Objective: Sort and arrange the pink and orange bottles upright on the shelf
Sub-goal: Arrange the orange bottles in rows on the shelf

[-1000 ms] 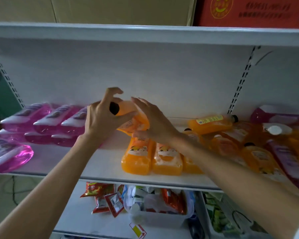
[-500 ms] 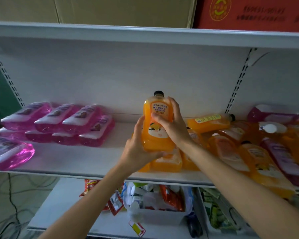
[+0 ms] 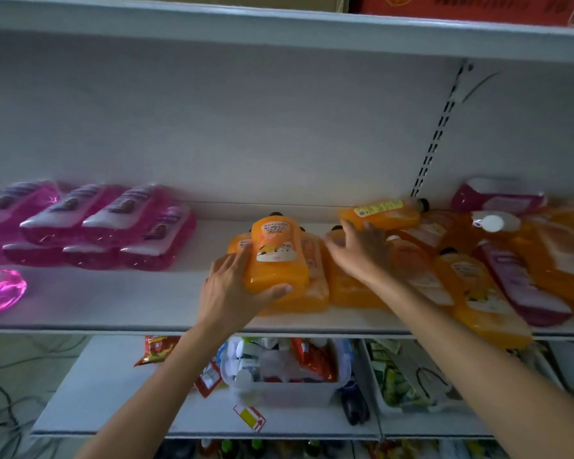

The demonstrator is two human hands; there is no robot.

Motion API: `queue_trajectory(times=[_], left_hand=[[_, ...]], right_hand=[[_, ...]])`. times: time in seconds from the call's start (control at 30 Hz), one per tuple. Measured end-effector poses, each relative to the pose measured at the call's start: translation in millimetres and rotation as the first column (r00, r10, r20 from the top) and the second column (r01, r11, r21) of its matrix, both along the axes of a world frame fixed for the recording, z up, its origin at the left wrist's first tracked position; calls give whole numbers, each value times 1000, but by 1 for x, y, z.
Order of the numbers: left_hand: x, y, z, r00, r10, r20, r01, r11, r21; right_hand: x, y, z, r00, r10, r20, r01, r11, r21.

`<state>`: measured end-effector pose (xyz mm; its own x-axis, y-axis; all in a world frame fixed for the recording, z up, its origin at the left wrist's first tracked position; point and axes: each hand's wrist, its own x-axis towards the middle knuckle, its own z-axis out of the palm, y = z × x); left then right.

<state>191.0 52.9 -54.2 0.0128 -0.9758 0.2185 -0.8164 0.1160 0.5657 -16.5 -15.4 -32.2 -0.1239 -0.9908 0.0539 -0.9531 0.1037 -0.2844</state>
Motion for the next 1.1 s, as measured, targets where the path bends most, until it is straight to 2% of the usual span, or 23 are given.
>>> queue_trajectory(times=[0.1, 0.2, 0.3, 0.5, 0.63, 0.67, 0.7, 0.77, 0.8, 0.87, 0.93, 1.0, 1.1], left_hand=[[-3, -6, -9, 999, 54, 7, -53, 997, -63], [1, -15, -14, 999, -15, -41, 10, 993, -120], [5, -27, -15, 987, -138, 81, 146, 983, -107], [10, -55, -10, 974, -217, 58, 220, 974, -51], [6, -63, -7, 983, -169, 68, 171, 985, -20], [5, -63, -6, 984, -159, 80, 162, 986, -33], [3, -61, -5, 985, -149, 89, 156, 985, -71], [1, -57, -3, 980, -165, 116, 189, 952, -243], [-3, -53, 0, 976, -174, 134, 211, 913, -350], [-18, -44, 9, 971, -185, 153, 238, 829, -506], [-40, -35, 16, 964, -208, 165, 265, 735, -624], [-65, -27, 20, 948, -254, 189, 313, 652, -691], [-92, -18, 14, 906, -367, 211, 415, 673, -612]], right_hand=[[-8, 8, -9, 996, 42, -72, -39, 998, 50], [1, 8, -12, 994, 67, 85, -66, 998, -20], [5, 6, -11, 989, 94, 115, -79, 989, -123], [7, 7, -2, 952, 131, 278, -104, 989, -108], [-5, 5, -1, 882, 131, 452, -168, 985, 43], [-12, 4, 1, 889, 147, 433, -180, 983, 36], [-21, 3, 4, 922, 164, 350, -173, 985, -7], [-44, 1, 9, 992, 119, 37, -112, 983, -143], [-55, 2, 11, 991, 62, -117, -80, 985, -153], [-71, 7, 12, 946, 14, -323, -18, 1000, -8], [-73, 11, 4, 943, 16, -333, 30, 990, 134], [-69, 10, -4, 964, -21, -264, 56, 990, 126], [-67, 7, -5, 974, -36, -221, 60, 993, 99]])
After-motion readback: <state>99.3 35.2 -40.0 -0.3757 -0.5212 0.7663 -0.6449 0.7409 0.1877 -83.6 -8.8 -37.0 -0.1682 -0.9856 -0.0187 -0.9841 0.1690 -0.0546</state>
